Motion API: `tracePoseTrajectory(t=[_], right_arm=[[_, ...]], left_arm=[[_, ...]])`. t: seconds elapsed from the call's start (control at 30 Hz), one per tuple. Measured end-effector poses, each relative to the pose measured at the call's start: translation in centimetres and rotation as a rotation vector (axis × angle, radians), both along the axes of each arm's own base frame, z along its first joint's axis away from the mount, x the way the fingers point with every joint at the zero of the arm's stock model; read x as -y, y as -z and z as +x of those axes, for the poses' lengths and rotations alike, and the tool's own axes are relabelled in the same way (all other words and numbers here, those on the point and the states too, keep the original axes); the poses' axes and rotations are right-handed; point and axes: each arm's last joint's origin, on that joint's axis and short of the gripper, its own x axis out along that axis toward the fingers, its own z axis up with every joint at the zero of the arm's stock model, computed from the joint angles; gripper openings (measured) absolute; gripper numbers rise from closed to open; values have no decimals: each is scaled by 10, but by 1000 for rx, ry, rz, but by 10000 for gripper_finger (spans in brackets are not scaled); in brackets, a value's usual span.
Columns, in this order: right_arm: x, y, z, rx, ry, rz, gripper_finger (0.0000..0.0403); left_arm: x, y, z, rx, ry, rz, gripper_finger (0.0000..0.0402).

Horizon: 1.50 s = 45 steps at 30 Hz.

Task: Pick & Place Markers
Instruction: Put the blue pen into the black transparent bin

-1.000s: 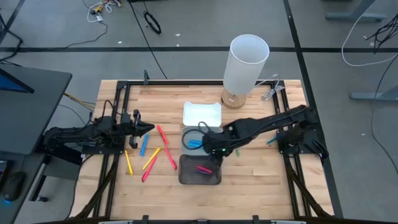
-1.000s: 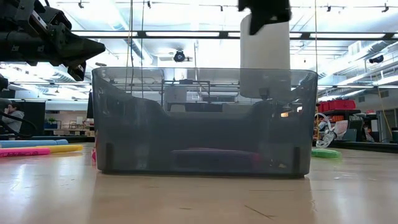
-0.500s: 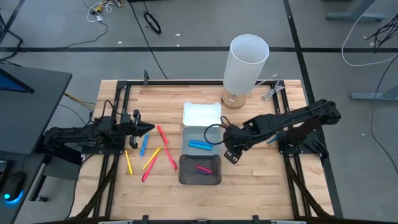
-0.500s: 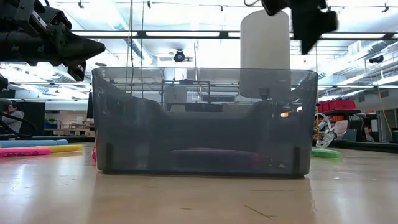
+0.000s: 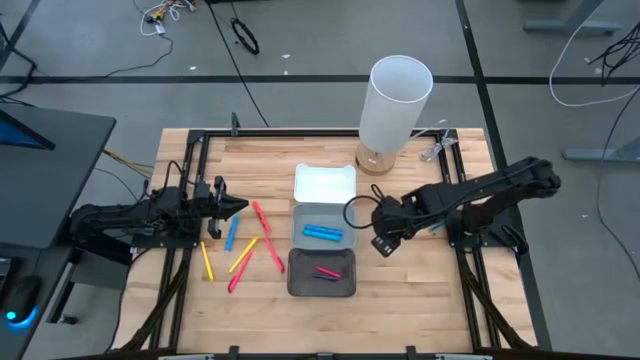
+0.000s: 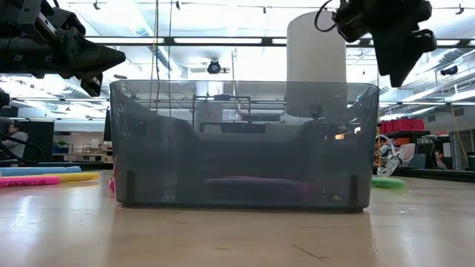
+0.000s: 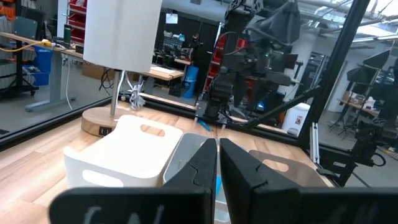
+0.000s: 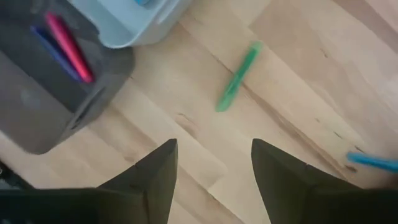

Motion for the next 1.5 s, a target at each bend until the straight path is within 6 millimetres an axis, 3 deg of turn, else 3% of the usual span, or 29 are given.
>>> tracePoseTrajectory(t=[0.23, 0.67, 1.5], right_arm=[[7, 8, -12, -19, -220, -6, 205], [20, 30, -60, -87, -343, -16, 205], [41, 102, -95, -337, -694, 52, 205]], left_arm=[[0, 0, 0, 0, 0, 0, 23], [0, 0, 0, -1, 0, 0, 23], [0, 0, 0, -1, 0, 0, 23]])
